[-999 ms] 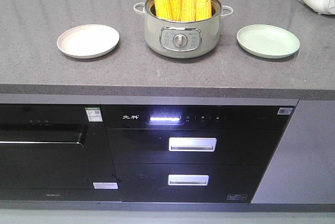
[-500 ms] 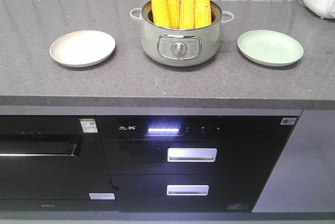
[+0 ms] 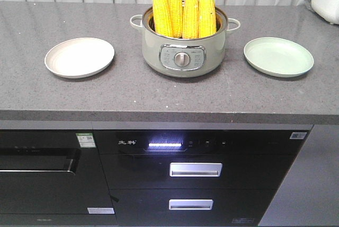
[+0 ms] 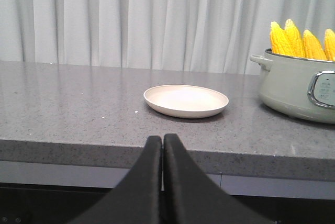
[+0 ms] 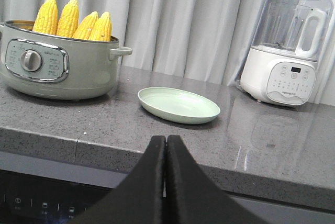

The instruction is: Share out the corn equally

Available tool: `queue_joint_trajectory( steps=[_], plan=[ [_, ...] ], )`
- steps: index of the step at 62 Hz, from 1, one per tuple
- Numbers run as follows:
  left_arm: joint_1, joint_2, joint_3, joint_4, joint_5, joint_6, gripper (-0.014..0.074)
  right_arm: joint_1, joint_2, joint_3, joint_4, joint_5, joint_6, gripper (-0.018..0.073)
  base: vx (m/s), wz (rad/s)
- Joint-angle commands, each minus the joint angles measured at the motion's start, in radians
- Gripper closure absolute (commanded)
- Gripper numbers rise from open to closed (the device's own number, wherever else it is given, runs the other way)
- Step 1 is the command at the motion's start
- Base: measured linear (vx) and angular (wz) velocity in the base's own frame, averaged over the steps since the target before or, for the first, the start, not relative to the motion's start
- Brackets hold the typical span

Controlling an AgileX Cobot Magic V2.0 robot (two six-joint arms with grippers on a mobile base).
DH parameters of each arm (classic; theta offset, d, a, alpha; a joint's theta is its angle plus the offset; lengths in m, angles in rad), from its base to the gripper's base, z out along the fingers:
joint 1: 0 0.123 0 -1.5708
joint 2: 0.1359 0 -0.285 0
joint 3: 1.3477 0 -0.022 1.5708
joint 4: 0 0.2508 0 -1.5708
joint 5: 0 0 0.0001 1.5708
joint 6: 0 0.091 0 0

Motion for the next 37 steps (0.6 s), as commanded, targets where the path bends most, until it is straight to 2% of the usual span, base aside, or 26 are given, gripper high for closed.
queue_joint_trajectory(
  steps=[1,37],
  plan=[
    [0.000,-0.017,0.004,-0.002,-0.075,-0.013,0.0603,-0.007,-0.004,0.010,-0.008,-0.076,-0.004,0.0564,0.09,0.00],
    [0.000,-0.017,0.004,-0.002,-0.075,-0.013,0.0603,-0.007,-0.004,0.010,-0.008,-0.076,-0.004,0.0564,0.10,-0.01]
  ],
)
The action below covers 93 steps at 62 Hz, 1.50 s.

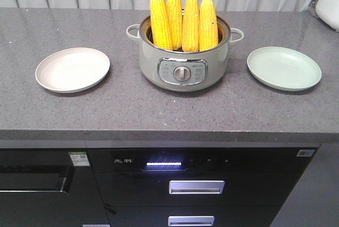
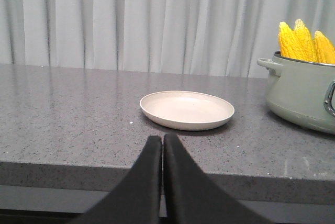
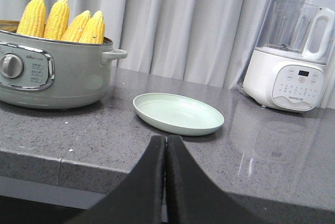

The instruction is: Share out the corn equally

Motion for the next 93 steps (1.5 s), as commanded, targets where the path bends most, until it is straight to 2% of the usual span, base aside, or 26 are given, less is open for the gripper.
queue_joint_trajectory(
  steps=[1,93],
  plan=[
    [0.000,-0.017,0.004,-0.002,-0.075,-0.013,0.0603,-0.007,-0.004,0.010,-0.008,-0.076,-0.004,0.0564,0.12,-0.03],
    [0.000,-0.017,0.004,-0.002,-0.075,-0.013,0.0603,-0.007,-0.004,0.010,-0.008,-0.077,-0.004,0.0564,0.09,-0.04]
  ],
)
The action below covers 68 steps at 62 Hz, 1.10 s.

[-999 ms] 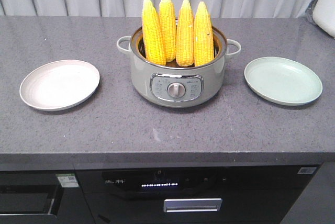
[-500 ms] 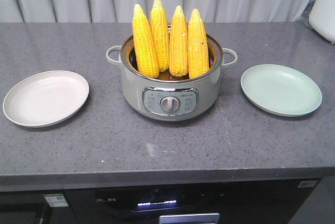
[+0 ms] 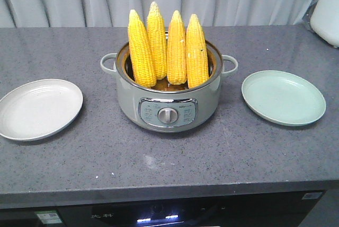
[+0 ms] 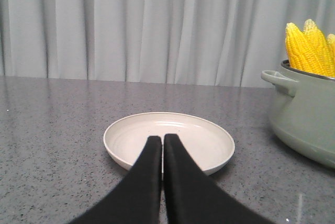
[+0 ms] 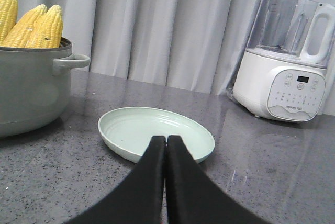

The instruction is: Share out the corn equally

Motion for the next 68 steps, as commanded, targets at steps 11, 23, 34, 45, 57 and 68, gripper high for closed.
queue_joint_trajectory(
  steps=[11,23,34,45,57,68],
  plan=[
    [0.000,-0.017,0.004,-0.002,-0.075,-0.013,0.0603,-0.007,-0.004,0.010,-0.008,-0.075,-0.004,0.0564,0.04,-0.04],
    [0.000,-0.017,0.004,-0.002,-0.075,-0.013,0.0603,-0.007,-0.004,0.010,-0.008,-0.075,-0.004,0.0564,0.04,-0.04],
    [0.000,-0.017,0.004,-0.002,-0.075,-0.013,0.0603,-0.007,-0.004,0.010,-0.008,-0.075,-0.004,0.0564,0.04,-0.03],
    [0.000,-0.017,0.004,-0.002,-0.075,-0.013,0.0603,-0.007,-0.004,0.010,-0.008,-0.075,-0.004,0.0564,0.04,-0.02],
    [0.000,-0.017,0.004,-0.002,-0.075,-0.013,0.0603,-0.007,-0.004,0.010,-0.008,-0.075,-0.004,0.0564,0.03,-0.02],
    [0.000,-0.017,0.004,-0.002,-0.075,-0.013,0.0603,-0.007,-0.004,0.010,-0.008,-0.077,-0.004,0.0564,0.02,-0.01]
  ],
)
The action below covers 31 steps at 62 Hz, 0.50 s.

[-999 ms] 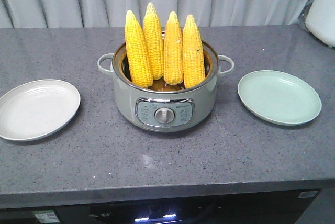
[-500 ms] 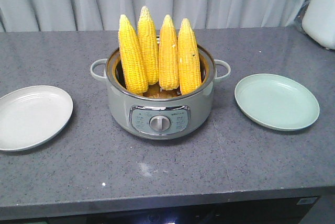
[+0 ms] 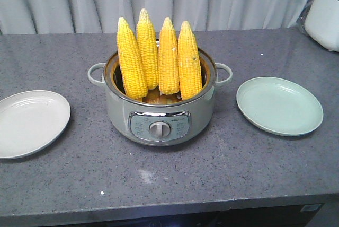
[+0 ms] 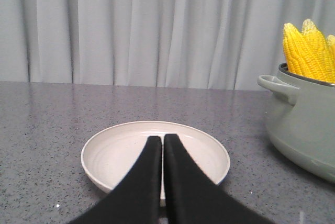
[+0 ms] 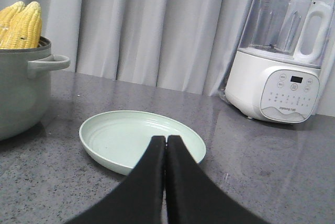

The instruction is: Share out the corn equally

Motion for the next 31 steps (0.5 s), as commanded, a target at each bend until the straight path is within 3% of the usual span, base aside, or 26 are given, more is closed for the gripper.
queue_joint_trajectory(
  steps=[1,31],
  plan=[
    [0.000,-0.017,0.004,-0.002,-0.075,-0.013,0.0603,-0.007,-0.004,0.010,-0.008,-0.077,-0.004,0.0564,0.01,-0.01],
    [0.000,-0.017,0.004,-0.002,-0.075,-0.013,0.0603,-0.007,-0.004,0.010,-0.008,-0.076,-0.004,0.0564,0.00,0.00]
  ],
)
